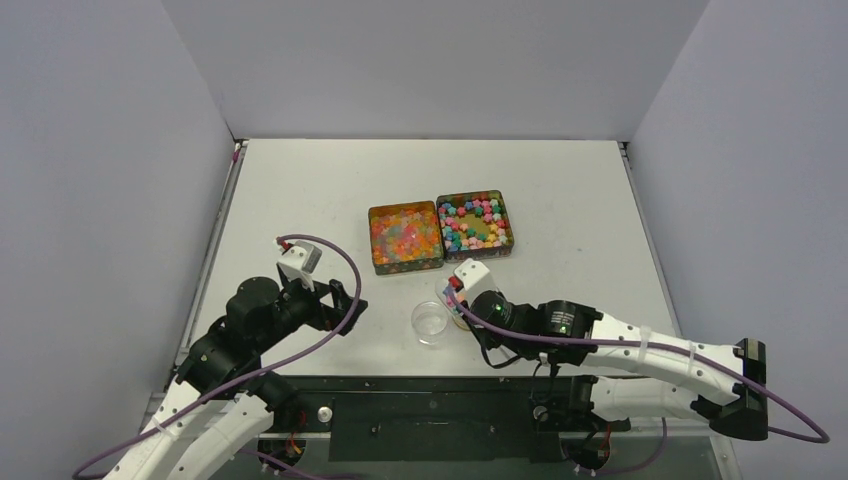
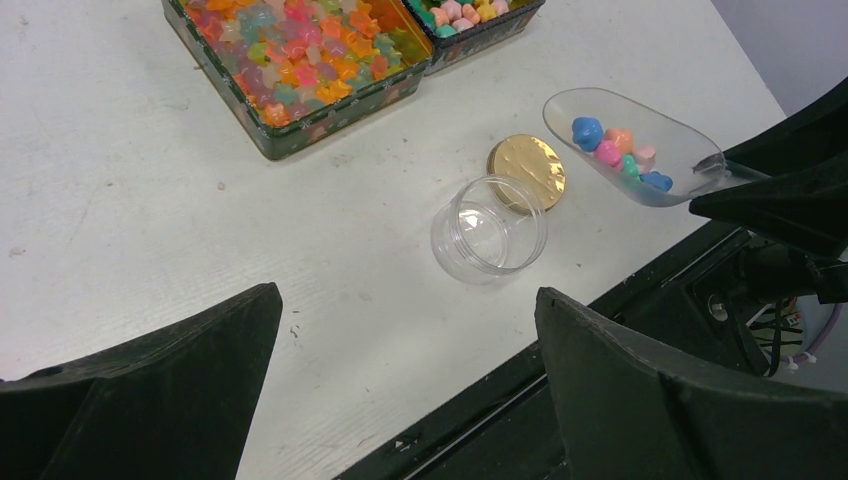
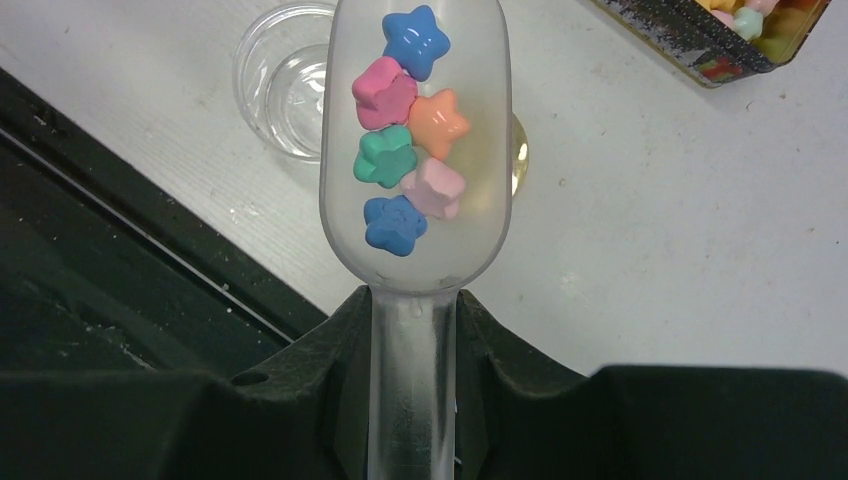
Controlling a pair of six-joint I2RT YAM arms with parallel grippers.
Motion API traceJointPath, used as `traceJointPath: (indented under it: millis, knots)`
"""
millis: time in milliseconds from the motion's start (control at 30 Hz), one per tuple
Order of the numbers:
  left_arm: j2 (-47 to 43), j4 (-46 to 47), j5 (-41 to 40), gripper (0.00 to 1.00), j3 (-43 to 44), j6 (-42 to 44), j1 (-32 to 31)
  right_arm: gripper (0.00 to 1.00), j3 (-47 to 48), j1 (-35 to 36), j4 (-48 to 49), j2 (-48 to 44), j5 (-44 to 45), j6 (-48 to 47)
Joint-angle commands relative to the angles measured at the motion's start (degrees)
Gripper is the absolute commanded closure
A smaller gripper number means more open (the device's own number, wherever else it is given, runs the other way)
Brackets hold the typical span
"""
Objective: Pack the candies
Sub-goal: Place the fake candies in the packing bottle.
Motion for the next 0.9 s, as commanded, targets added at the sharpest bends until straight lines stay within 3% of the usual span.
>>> traceJointPath:
  millis: [0, 867]
  knots:
    - [0.22, 2.9, 0.35, 0.04, 0.29, 0.43, 0.33, 1.0, 5.05, 1.12, -5.49, 1.26, -2.96, 3.66]
    - [-0.34, 2.84, 0.09, 0.04, 0.18, 0.54, 0.45, 1.0, 16.85, 1.6, -18.53, 18.46, -15.94, 6.02]
